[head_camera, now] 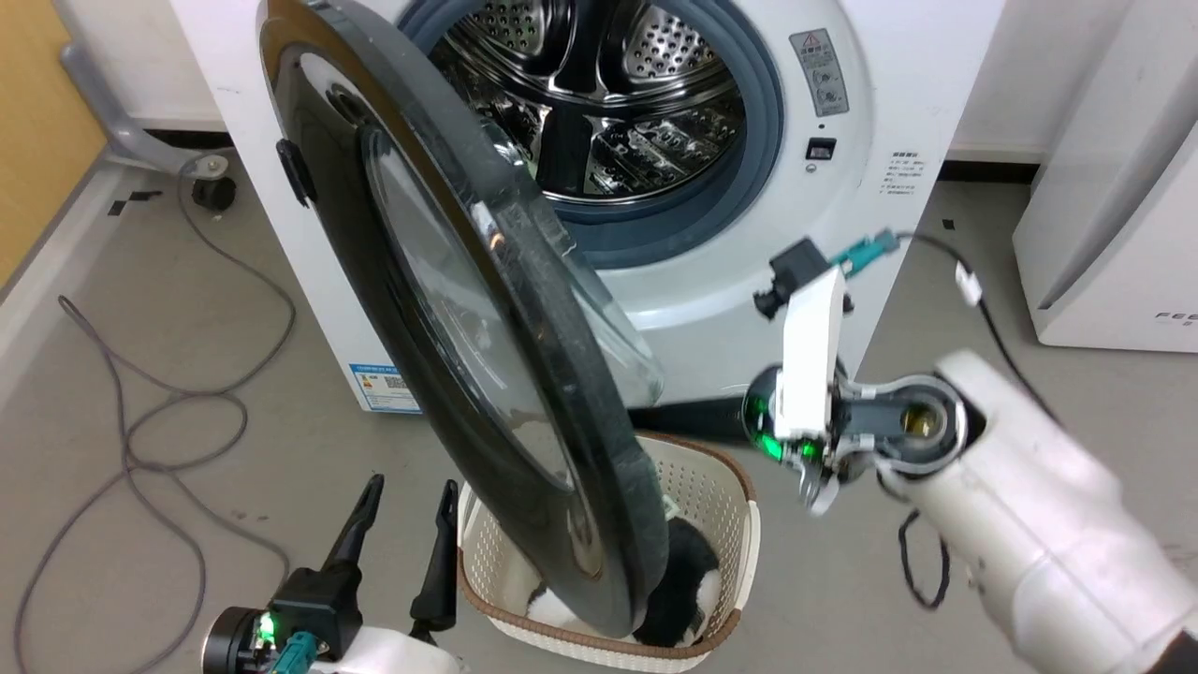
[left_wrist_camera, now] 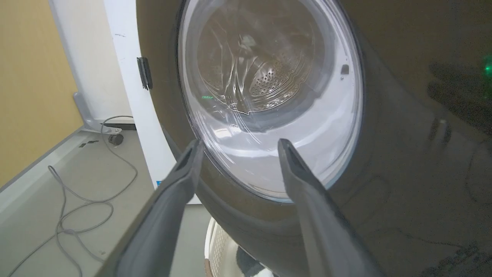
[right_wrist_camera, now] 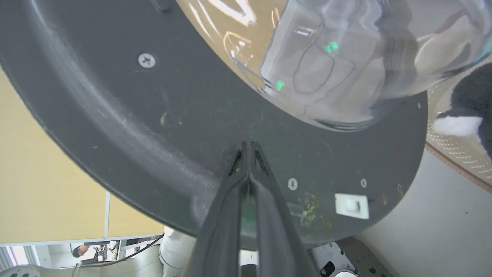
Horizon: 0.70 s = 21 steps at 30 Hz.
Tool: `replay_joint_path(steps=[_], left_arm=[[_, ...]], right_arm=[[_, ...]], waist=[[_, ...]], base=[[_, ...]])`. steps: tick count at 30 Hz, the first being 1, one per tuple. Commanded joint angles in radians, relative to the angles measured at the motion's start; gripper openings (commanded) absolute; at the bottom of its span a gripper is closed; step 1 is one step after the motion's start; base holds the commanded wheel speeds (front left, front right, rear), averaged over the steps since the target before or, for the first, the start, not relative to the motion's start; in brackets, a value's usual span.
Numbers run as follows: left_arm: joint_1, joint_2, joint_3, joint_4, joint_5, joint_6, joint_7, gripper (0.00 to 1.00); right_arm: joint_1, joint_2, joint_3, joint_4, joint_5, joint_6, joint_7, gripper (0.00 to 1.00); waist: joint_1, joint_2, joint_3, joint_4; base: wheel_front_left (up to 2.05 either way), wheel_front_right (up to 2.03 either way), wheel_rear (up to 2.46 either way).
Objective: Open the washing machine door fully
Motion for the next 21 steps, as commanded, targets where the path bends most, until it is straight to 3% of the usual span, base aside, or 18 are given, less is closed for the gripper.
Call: replay_joint_path(steps=[1,7,10,11,12,13,17,18,21], left_arm=[[0.016,0.007,-0.004,0.006,0.003,0.006,-0.004,1.0],[0.022,0.006,-0.007,0.014,-0.002,0.011,-0.004,1.0],[0.023,0.006,-0.004,0.019,-0.006,0.014,-0.004,1.0],[0.023,0.006,-0.004,0.021,-0.006,0.015,-0.004,1.0],[0.024,0.007,-0.004,0.025,-0.008,0.015,-0.004,1.0],[0.024,0.007,-0.004,0.025,-0.008,0.015,-0.004,1.0],[0.025,0.006,-0.005,0.035,-0.012,0.018,-0.004,1.0],[0.029,0.007,-0.001,0.039,-0.016,0.021,-0.004,1.0],[0.029,0.008,0.001,0.044,-0.018,0.022,-0.004,1.0]], right_arm=[[0.055,-0.001,0.0,-0.024,0.011,0.001,-0.025,0.0],[0.175,-0.01,-0.041,-0.096,0.053,0.001,-0.131,0.0],[0.247,-0.023,-0.093,-0.14,0.062,0.001,-0.248,0.0],[0.273,-0.026,-0.119,-0.154,0.068,0.001,-0.293,0.33],[0.325,-0.037,-0.165,-0.182,0.072,0.001,-0.378,1.0],[0.325,-0.037,-0.165,-0.182,0.072,0.001,-0.378,1.0],[0.431,-0.051,-0.251,-0.221,0.056,0.001,-0.567,1.0],[0.496,-0.056,-0.294,-0.222,0.014,0.001,-0.721,1.0],[0.552,-0.055,-0.321,-0.218,-0.039,0.001,-0.871,1.0]], waist=[[0.0002,0.0,-0.006,-0.001],[0.0002,0.0,-0.013,-0.009],[0.0002,0.0,-0.016,-0.016],[0.0002,0.0,-0.017,-0.017],[0.0002,0.0,-0.021,-0.019],[0.0002,0.0,-0.021,-0.019],[0.0002,0.0,-0.03,-0.024],[0.0002,0.0,-0.032,-0.031],[0.0002,0.0,-0.034,-0.036]], base=[[0.0,0.0,0.0],[0.0,0.0,0.0],[0.0,0.0,0.0],[0.0,0.0,0.0],[0.0,0.0,0.0],[0.0,0.0,0.0],[0.0,0.0,0.0],[0.0,0.0,0.0],[0.0,0.0,0.0]])
